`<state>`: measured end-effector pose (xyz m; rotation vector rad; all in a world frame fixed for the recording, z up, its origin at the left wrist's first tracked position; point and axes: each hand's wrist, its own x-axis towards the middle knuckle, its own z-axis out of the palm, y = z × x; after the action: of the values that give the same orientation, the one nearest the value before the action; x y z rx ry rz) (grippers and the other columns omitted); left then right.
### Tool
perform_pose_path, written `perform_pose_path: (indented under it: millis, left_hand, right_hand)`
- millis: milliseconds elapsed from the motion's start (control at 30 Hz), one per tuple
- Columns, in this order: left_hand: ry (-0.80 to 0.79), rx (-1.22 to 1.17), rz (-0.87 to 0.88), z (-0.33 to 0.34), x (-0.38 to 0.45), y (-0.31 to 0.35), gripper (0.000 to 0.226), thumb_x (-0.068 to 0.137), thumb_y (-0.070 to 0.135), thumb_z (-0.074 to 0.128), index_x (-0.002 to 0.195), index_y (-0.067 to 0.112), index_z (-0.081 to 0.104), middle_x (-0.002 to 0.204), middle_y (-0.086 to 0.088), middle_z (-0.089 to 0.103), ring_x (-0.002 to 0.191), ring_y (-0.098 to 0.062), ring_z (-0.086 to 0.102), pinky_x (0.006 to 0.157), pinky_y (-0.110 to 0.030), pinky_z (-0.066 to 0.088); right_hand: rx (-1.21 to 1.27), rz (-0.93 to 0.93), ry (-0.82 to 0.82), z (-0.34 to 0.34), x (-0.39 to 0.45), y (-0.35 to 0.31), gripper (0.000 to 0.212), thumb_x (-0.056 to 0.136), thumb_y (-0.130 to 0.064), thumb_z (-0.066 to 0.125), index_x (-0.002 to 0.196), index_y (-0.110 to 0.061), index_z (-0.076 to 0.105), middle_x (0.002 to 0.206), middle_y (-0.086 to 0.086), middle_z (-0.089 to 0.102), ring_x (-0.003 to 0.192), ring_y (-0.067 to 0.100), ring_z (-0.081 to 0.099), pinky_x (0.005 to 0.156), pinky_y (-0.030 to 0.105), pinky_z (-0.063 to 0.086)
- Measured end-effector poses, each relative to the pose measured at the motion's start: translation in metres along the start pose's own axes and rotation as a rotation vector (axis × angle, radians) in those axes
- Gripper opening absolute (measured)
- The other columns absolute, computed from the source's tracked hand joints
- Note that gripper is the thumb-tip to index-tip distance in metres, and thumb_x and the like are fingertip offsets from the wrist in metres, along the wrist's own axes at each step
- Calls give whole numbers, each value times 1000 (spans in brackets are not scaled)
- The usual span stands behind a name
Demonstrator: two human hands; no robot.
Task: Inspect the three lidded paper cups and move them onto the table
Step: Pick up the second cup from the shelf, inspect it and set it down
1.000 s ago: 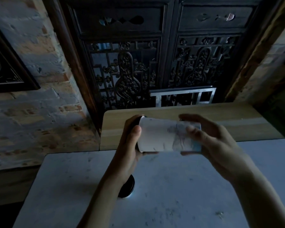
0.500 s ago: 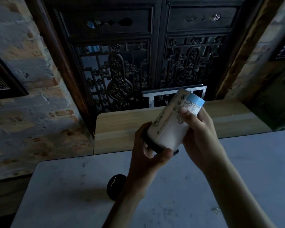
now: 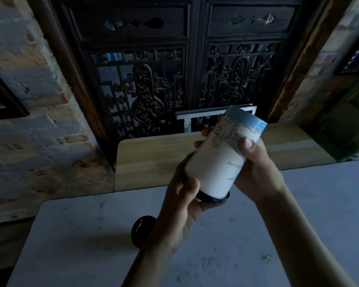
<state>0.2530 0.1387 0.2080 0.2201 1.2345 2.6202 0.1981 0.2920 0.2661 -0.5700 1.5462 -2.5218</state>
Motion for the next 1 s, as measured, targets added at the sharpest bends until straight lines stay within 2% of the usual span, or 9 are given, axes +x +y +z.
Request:
perform_pose_path:
  millis: [167,333,433,533,633,767,833,900,1000]
  left_hand:
    - [106,-66,61,4,4,-4,90,76,52,86,150,17,48,151,-20,54,132,-35,60,94,-48,59]
    - [135,-74,110,3,5,-6,89,73,46,90,146,16,51,144,-17,61,129,-34,63,98,-53,58]
    - [121,-138,46,3,3,-2,83,78,49,85,144,11,53,145,-26,58,127,-41,62,89,-49,61]
    - [126,-196,-109,3,2,1,54,87,51,64,126,14,71,125,-26,71,103,-40,74,75,-40,64]
    - [88,-243,-199,-1,4,2,58,84,53,55,122,14,74,119,-25,75,93,-39,77,69,-37,65]
    - [99,-211,-194,0,5,0,57,88,54,52,126,16,72,128,-23,72,106,-38,74,76,-40,65]
    - [112,-207,-145,0,6,-2,58,91,54,59,134,17,68,140,-23,66,121,-40,66,85,-43,63]
    - [110,-197,-74,0,7,-5,70,87,52,73,145,15,57,149,-23,58,132,-45,58,90,-44,61]
    - [89,-205,-12,0,7,-7,83,79,47,85,149,18,50,153,-24,53,137,-52,50,91,-45,61]
  right_hand:
    - [-58,-29,145,11,2,10,64,76,-53,85,110,-4,62,100,19,68,92,33,69,80,49,58]
    - [-87,-89,245,20,0,16,71,74,-56,86,113,-4,58,97,20,61,87,27,67,76,43,57]
    - [-97,-84,209,17,1,13,81,74,-55,86,111,9,54,99,24,59,90,36,62,78,52,51]
    - [-74,-63,142,12,1,8,85,74,-53,87,118,13,55,105,27,60,99,40,61,84,54,52]
    - [-58,-28,90,10,2,3,87,72,-52,88,123,11,57,108,26,64,103,41,63,88,53,55]
    - [-107,-45,138,10,3,3,73,75,-50,87,115,6,62,101,18,70,93,32,70,83,49,58]
    - [-173,-70,180,10,3,6,64,80,-46,84,108,6,60,94,19,67,86,37,65,73,67,52]
    - [-208,-98,226,12,3,9,74,78,-51,85,109,9,56,92,21,62,83,39,59,63,79,43]
    - [-199,-132,305,18,4,12,91,70,-56,89,122,9,53,100,21,63,93,36,63,82,64,52]
